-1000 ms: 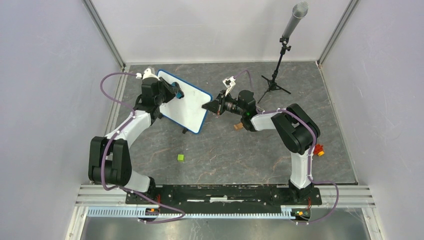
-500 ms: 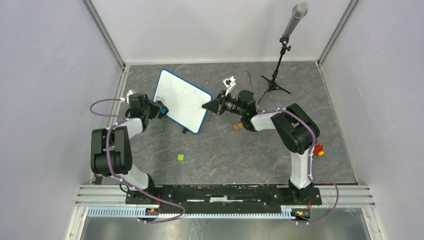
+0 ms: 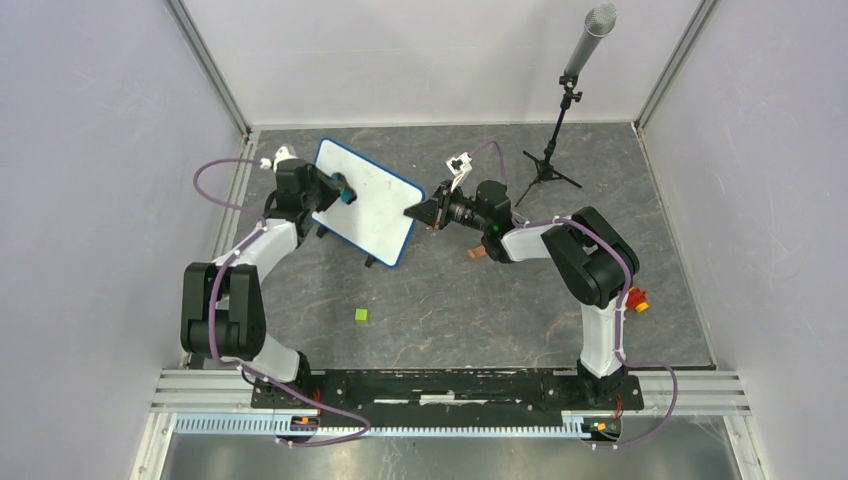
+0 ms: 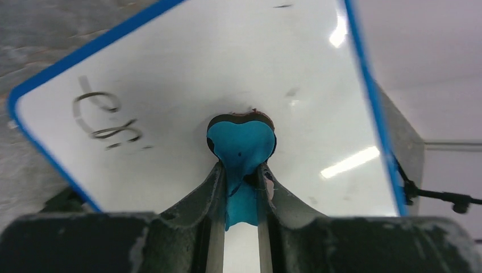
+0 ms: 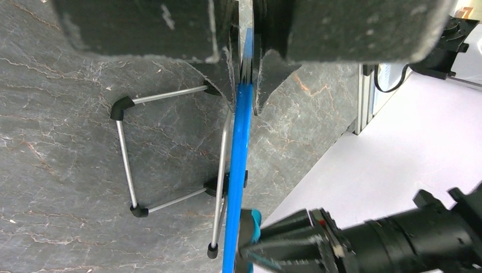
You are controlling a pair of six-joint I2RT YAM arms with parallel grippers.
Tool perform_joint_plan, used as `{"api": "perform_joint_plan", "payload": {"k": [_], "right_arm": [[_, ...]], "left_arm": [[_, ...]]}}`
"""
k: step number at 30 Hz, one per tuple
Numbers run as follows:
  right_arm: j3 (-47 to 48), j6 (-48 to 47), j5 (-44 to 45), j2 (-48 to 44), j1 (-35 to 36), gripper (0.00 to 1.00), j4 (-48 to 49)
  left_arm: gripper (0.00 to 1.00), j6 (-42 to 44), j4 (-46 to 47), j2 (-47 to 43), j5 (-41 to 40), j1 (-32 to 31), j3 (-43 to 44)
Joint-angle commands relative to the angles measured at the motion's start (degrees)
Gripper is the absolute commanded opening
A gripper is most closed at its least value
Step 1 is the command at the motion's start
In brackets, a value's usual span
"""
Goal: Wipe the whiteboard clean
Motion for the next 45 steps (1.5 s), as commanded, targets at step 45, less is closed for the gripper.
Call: {"api": "perform_joint_plan", "payload": {"k": [45], "right_arm": [[1.05,-2.05,-7.02,0.9,1.87,0.0,0.52]], "left_arm": [[0.22,-5.11,-3.09,7.01,0.19,6.24,4.54]]}}
